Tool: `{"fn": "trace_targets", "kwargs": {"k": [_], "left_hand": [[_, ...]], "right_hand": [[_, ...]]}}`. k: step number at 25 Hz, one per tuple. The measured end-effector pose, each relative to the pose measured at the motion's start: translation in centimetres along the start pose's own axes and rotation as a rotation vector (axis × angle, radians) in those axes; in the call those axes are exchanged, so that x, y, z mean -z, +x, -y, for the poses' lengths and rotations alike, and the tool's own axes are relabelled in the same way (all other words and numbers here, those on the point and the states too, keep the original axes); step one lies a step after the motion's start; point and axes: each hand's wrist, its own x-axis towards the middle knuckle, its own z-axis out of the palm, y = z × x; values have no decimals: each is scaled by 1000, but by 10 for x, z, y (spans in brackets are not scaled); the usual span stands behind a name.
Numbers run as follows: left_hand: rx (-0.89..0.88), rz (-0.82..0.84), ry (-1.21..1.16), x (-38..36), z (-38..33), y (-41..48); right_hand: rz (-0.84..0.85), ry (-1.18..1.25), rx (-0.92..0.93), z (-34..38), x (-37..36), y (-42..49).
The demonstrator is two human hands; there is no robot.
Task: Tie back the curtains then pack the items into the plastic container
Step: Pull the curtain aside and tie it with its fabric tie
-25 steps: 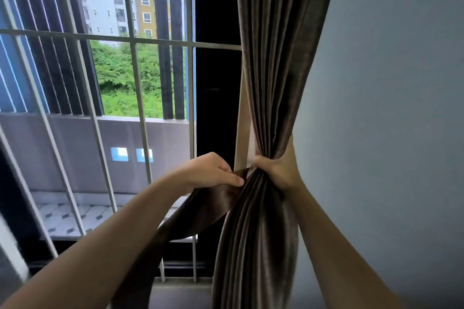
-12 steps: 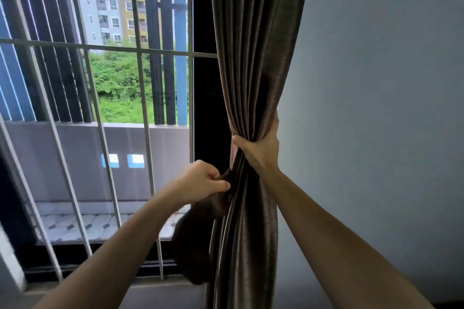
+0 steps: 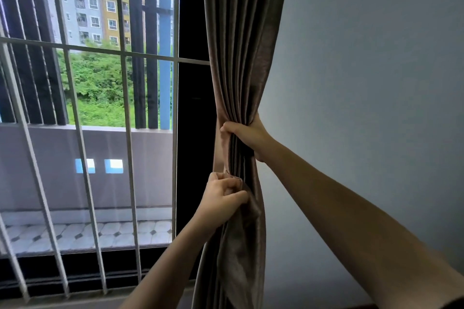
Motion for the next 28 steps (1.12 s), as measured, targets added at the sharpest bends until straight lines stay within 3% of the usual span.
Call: {"fn": "trace_targets", "kwargs": {"k": [5, 9, 12, 17, 21, 24, 28], "left_hand": [[-72, 0, 65, -6, 6, 14], [-373, -118, 382, -7, 30, 29], [-466, -232, 404, -13, 38, 33], [-202, -398, 146, -16, 39, 43], [-34, -249, -43, -19, 28, 45], [-18, -284, -51, -25, 18, 48], [54, -483, 18, -40, 10, 52]], "right_hand": [[64, 7, -33, 3, 0, 2], [102, 4, -35, 5, -3, 1], [142, 48, -30, 12, 2, 3], [102, 61, -1, 14, 2, 3], [124, 29, -19, 11, 4, 4], [135, 8, -30, 14, 1, 2], [146, -49, -38, 16, -3, 1]]}}
